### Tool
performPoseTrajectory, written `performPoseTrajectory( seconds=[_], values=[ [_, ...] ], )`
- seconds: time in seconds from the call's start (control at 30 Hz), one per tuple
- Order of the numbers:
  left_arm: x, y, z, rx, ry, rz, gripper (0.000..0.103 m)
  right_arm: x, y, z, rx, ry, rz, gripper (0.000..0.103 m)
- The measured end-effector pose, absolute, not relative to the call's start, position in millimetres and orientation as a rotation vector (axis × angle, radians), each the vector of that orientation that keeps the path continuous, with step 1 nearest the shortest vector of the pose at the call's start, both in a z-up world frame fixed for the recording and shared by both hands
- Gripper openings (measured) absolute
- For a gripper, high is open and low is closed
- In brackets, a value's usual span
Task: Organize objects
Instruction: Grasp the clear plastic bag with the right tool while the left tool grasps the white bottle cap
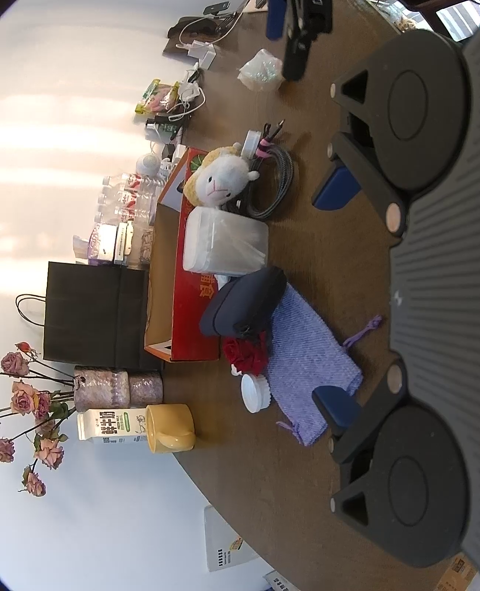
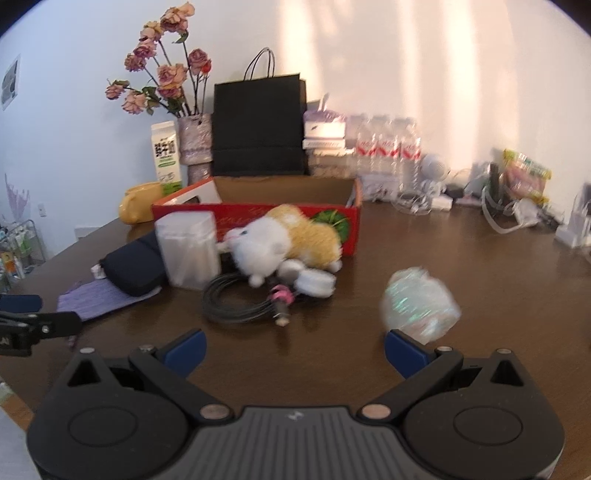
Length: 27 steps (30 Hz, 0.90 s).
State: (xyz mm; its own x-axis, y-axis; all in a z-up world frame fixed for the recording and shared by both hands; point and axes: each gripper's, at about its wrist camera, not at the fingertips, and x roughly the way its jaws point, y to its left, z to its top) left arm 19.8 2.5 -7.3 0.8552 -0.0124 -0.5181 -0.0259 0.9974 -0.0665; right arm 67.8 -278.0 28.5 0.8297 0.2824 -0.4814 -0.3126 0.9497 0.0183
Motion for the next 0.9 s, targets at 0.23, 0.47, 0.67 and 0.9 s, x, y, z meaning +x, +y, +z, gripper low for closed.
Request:
performPoseTrajectory(
  seconds=[0.23,0.47,0.67,0.9],
  values=[
    [37,3,-5,-0.079,0.550,0.041,0.103,90,-301,38,-0.120,0.425,0.278,0.103],
    [53,6,-9,-0.091,0.575,0.101,0.103,132,-321,28,-0.145,0.448,0.252,0.103],
    [64,9,-9,-0.096,0.584,0.135,0.103,168,-333,7,-0.118,0.537,0.267,0.103],
    [74,16,-9,-0.097,0.598,0.173,0.103,182,-336,-4,-0.083,0.580,0.322,0.085]
  ],
)
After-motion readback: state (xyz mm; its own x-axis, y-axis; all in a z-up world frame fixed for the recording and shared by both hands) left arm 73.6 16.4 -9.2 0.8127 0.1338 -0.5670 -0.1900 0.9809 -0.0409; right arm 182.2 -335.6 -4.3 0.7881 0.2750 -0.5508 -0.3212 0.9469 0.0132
